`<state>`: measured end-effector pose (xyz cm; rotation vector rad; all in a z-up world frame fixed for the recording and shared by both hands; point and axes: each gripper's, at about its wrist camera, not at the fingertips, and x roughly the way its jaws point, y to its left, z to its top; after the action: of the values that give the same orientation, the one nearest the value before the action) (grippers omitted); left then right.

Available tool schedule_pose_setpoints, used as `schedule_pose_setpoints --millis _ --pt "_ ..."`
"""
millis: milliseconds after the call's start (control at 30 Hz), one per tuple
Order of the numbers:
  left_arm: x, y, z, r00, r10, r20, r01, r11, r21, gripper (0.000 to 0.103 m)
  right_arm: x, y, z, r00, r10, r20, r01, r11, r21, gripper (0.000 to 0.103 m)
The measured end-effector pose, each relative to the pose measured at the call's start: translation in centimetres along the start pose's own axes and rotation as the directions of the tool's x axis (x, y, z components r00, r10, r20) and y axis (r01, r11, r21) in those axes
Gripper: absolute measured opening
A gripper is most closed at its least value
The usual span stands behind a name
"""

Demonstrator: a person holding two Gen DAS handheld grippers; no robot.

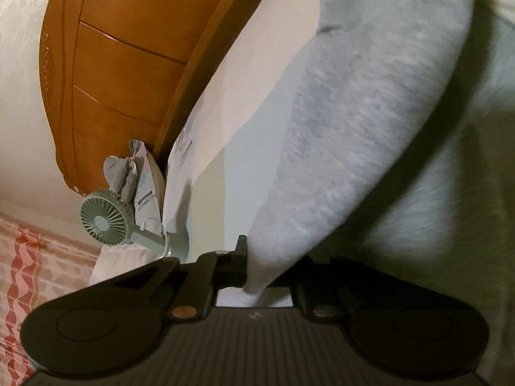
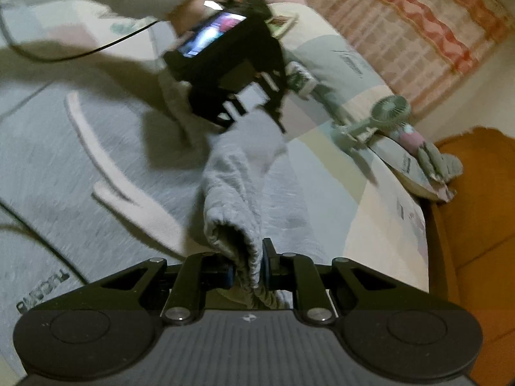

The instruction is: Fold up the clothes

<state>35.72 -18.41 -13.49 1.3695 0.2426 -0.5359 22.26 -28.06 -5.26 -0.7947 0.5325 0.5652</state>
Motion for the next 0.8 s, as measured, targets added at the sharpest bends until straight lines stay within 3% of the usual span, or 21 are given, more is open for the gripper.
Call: schedule_pose_setpoints --millis 200,400,800 --pt "-3.4 -0.1 0.7 1.000 0.017 -0.005 -0.016 0.999 0.036 0.005 -1.6 -2.0 -0.3 1.000 -0.015 0.026 0.013 0.997 0.075 0.018" --pt "-7.9 -1.7 1.8 1.000 0.016 -0.007 -0.015 0.994 0.107 0.005 -3.7 -2.4 -1.1 1.000 -0.011 0.023 0.010 0.997 0.073 0.018" --pt "-14.5 -5.5 4.8 0.998 -0.058 -0.005 0.058 0.981 0.185 0.005 -6.5 -2.0 -2.8 1.000 0.019 0.001 -0.019 0.999 0.041 0.020"
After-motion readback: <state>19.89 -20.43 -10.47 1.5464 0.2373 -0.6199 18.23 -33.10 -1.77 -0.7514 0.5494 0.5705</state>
